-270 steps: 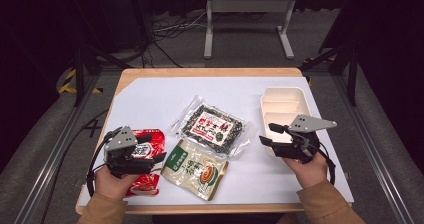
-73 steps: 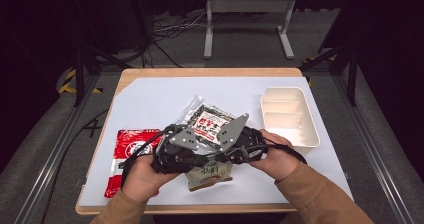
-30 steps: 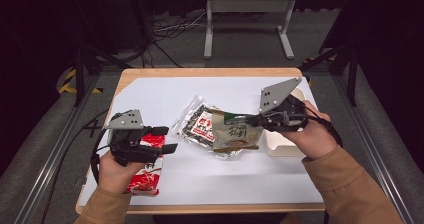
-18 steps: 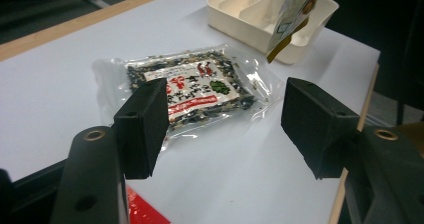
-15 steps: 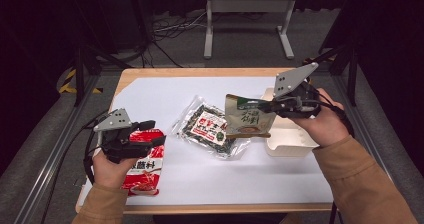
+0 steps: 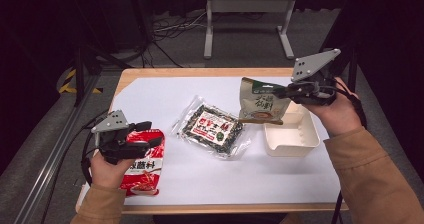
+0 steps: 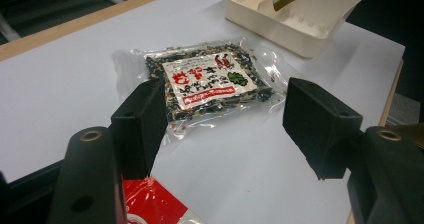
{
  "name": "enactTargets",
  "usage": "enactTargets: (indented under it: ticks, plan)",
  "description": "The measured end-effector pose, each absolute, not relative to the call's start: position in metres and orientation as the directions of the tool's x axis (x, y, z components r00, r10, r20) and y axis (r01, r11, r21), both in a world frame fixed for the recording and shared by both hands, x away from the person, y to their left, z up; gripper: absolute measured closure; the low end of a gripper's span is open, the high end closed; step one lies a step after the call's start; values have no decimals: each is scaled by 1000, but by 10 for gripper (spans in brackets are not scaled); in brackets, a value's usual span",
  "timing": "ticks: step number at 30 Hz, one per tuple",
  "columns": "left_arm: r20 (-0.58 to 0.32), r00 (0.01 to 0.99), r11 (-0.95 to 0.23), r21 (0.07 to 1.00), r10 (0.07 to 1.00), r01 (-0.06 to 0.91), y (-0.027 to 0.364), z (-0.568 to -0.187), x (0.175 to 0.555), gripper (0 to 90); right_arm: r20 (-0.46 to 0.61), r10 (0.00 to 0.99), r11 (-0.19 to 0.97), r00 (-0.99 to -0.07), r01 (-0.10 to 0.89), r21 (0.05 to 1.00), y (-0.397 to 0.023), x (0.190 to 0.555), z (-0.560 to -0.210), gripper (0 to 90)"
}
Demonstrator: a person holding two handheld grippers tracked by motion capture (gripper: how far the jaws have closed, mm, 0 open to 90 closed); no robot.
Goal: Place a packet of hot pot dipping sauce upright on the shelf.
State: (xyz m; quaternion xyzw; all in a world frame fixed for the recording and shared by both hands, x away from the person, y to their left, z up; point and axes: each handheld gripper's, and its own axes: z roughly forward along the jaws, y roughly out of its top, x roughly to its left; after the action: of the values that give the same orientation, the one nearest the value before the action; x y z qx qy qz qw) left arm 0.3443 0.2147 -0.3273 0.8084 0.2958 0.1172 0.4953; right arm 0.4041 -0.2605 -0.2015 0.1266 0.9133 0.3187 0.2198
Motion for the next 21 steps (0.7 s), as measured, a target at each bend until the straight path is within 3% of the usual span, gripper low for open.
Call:
enactTargets:
  ticks: [21]
  plan:
    - [-112,764,-321,861,635,394,235,-336,334,344,-375,453,747,-809,114,656,-296,435,-198,891]
